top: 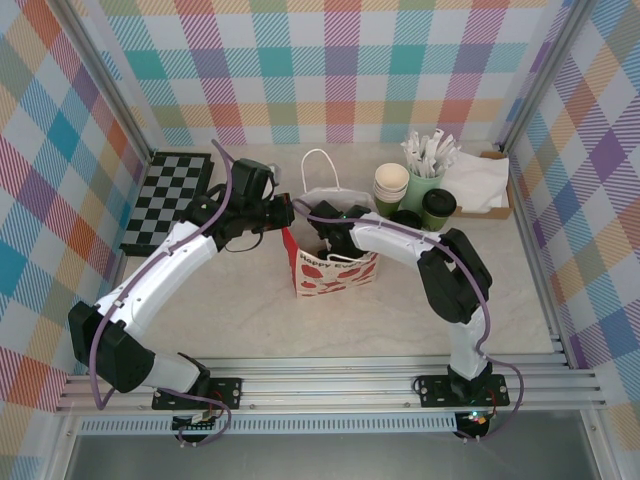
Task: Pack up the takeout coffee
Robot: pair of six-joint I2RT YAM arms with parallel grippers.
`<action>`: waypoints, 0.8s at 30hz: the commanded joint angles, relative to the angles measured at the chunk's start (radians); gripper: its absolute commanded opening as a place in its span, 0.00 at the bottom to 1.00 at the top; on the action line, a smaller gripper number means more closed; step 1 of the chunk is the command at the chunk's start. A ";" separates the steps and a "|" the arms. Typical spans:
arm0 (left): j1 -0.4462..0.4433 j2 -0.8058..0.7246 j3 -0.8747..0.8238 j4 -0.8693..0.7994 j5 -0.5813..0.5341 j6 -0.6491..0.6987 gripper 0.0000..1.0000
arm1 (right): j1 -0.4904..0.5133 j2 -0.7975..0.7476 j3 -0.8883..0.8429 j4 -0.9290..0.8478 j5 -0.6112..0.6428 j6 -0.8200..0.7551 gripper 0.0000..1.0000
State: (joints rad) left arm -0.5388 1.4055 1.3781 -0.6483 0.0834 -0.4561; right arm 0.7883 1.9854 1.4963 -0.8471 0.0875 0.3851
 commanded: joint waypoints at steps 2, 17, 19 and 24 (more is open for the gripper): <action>0.000 -0.019 -0.016 0.008 0.013 0.003 0.00 | 0.016 0.026 0.019 0.011 0.038 0.005 0.00; 0.000 -0.020 -0.013 0.004 0.005 0.007 0.00 | 0.022 0.012 0.029 -0.147 -0.109 0.003 0.01; 0.000 -0.018 -0.014 0.012 0.008 0.005 0.00 | 0.022 0.014 0.043 -0.163 -0.120 0.009 0.02; 0.000 -0.017 -0.009 0.016 0.009 0.005 0.00 | 0.023 0.035 0.101 -0.233 -0.140 0.012 0.05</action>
State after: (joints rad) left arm -0.5388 1.4048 1.3766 -0.6552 0.0814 -0.4557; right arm 0.7940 1.9896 1.5482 -0.9726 -0.0017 0.3889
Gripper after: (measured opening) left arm 0.037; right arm 0.103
